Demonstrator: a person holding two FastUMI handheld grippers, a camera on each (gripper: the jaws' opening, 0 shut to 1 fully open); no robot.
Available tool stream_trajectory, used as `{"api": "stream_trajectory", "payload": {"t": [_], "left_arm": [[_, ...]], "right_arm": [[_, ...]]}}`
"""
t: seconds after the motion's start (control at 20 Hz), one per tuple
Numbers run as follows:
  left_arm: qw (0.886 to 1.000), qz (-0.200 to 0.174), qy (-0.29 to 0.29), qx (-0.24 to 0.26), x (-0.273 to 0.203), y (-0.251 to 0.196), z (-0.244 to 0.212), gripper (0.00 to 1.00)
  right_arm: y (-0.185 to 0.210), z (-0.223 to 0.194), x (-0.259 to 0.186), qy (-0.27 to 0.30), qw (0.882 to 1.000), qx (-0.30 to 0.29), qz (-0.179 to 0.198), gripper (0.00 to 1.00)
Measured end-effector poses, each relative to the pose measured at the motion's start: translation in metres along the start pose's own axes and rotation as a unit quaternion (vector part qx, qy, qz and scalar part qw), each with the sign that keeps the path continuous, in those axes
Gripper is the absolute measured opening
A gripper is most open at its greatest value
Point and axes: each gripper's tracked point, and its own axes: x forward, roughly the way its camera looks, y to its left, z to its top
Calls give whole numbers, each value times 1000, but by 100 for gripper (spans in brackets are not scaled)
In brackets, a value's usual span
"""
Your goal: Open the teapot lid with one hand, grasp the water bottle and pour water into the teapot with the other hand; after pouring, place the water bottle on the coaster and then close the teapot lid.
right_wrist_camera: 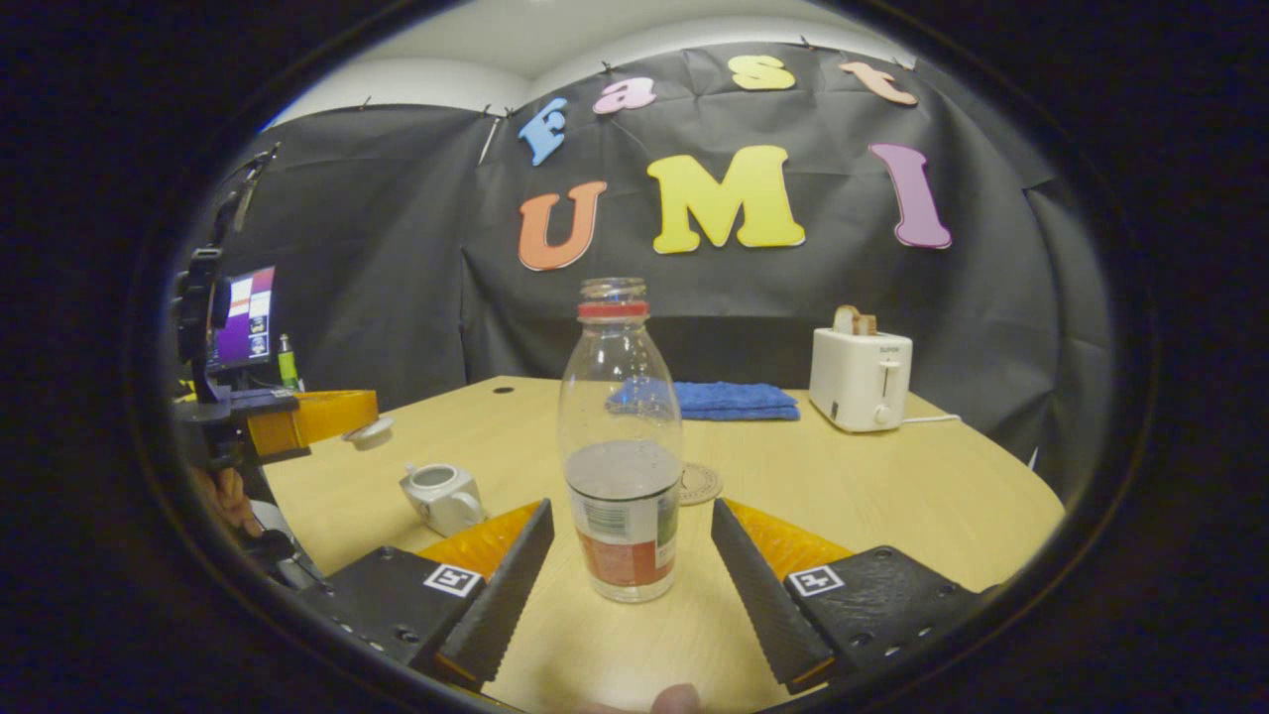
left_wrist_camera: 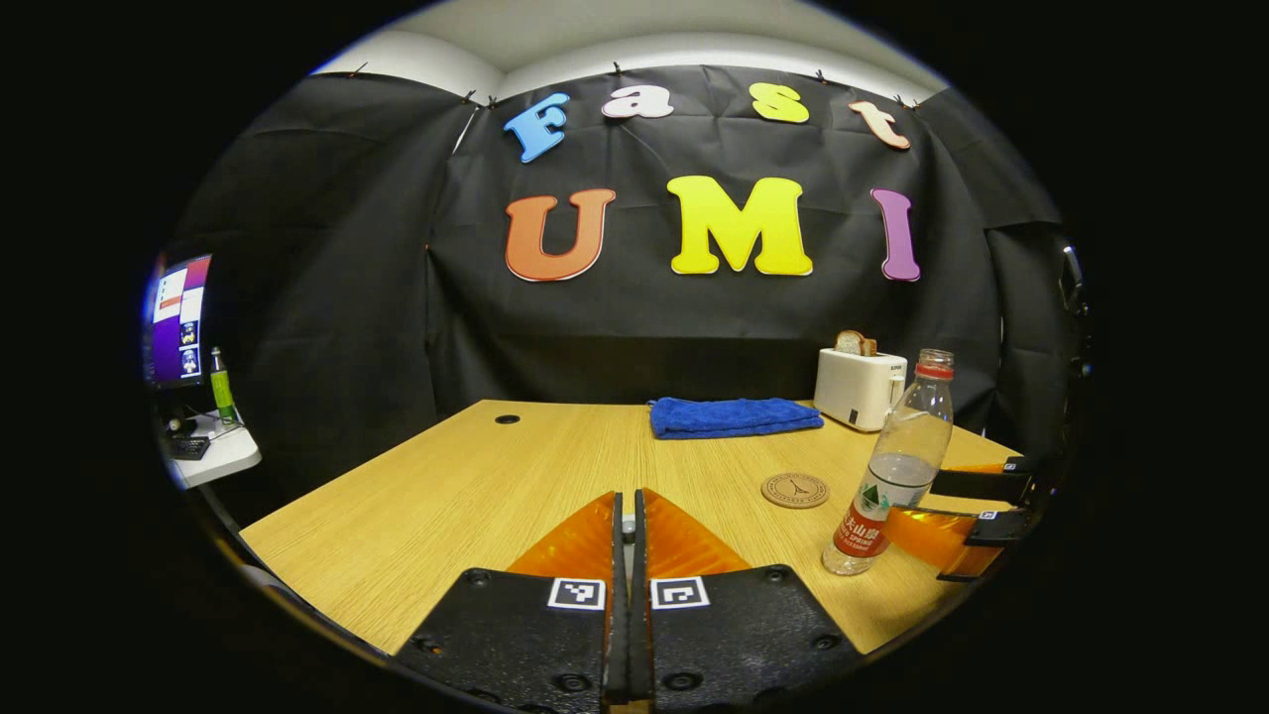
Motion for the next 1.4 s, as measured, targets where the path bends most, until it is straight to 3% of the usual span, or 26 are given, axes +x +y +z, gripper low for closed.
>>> {"api": "stream_trajectory", "payload": {"t": [0.15,0.3,0.5,0.65,0.8,0.95,1.2,1.4], "left_arm": [[1000,3,0,-2,-4,8,0,3],[1000,6,0,-3,-8,15,-2,3],[1000,7,-2,-7,-8,21,-4,3],[1000,16,0,-10,-6,33,-8,3],[1000,19,0,-18,-7,41,-11,3],[1000,15,-8,-24,-7,43,-9,3],[999,14,-16,-25,-8,53,-9,3],[999,15,-16,-31,-9,61,-11,3]], "right_arm": [[2,2,13,6,1000,5,-6,96],[2,6,19,1,1000,5,-17,82],[5,10,26,5,1000,-4,-19,74],[9,22,29,4,998,-55,-15,69],[5,35,39,7,987,-161,-28,69],[-4,39,55,34,953,-296,-47,68],[-4,52,71,36,859,-503,-82,70],[8,32,82,57,822,-563,-61,70]]}}
